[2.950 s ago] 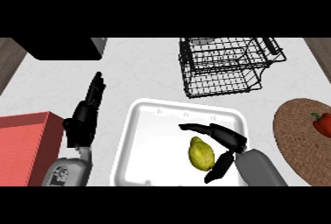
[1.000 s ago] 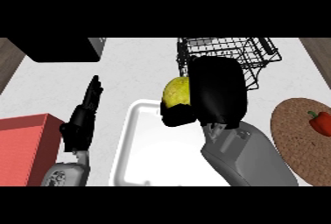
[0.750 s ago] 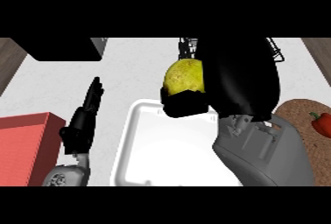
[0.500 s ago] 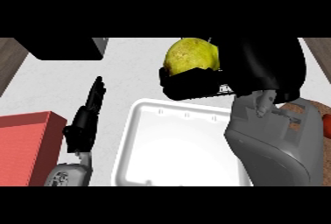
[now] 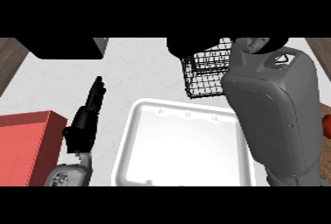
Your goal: Pick the pear from the tray and place it in the tiered basket
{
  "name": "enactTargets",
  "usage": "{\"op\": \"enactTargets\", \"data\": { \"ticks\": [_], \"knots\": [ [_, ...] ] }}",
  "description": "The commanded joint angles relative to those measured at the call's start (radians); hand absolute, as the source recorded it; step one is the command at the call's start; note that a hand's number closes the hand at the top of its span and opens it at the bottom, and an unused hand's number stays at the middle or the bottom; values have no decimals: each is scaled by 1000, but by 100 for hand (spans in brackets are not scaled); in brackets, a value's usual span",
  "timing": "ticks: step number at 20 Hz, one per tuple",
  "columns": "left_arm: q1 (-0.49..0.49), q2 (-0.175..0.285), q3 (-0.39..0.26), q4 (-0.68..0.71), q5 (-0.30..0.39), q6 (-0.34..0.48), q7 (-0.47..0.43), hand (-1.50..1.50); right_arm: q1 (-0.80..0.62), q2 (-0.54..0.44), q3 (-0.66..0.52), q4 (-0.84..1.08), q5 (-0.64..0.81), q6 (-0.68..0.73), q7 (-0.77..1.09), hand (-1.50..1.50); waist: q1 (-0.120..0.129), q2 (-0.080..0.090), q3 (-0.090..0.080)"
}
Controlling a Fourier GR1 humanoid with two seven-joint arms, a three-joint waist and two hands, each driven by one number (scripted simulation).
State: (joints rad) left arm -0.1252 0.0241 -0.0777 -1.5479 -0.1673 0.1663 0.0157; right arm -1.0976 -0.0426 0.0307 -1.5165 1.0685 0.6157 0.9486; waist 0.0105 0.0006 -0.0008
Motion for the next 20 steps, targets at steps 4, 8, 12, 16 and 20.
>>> {"op": "enactTargets", "data": {
  "ticks": [4,8,12,16,20],
  "knots": [
    [30,21,12,-35,28,-36,8,0,-46,-97,-44,213,61,-124,-93,150,3,1,0],
    [-45,0,7,-8,0,-7,49,0,-27,-120,-34,325,95,-198,-161,150,1,2,1],
    [-44,14,8,-72,-17,0,112,0,-8,-162,-46,387,99,-235,-225,150,-1,1,1],
    [-25,-14,-12,-17,-26,12,32,0,-5,-93,-208,397,6,-357,-136,-150,-1,3,1],
    [-15,8,18,-13,0,-9,21,0,27,-56,-238,449,-42,-480,-210,-150,4,4,1]
  ]
}}
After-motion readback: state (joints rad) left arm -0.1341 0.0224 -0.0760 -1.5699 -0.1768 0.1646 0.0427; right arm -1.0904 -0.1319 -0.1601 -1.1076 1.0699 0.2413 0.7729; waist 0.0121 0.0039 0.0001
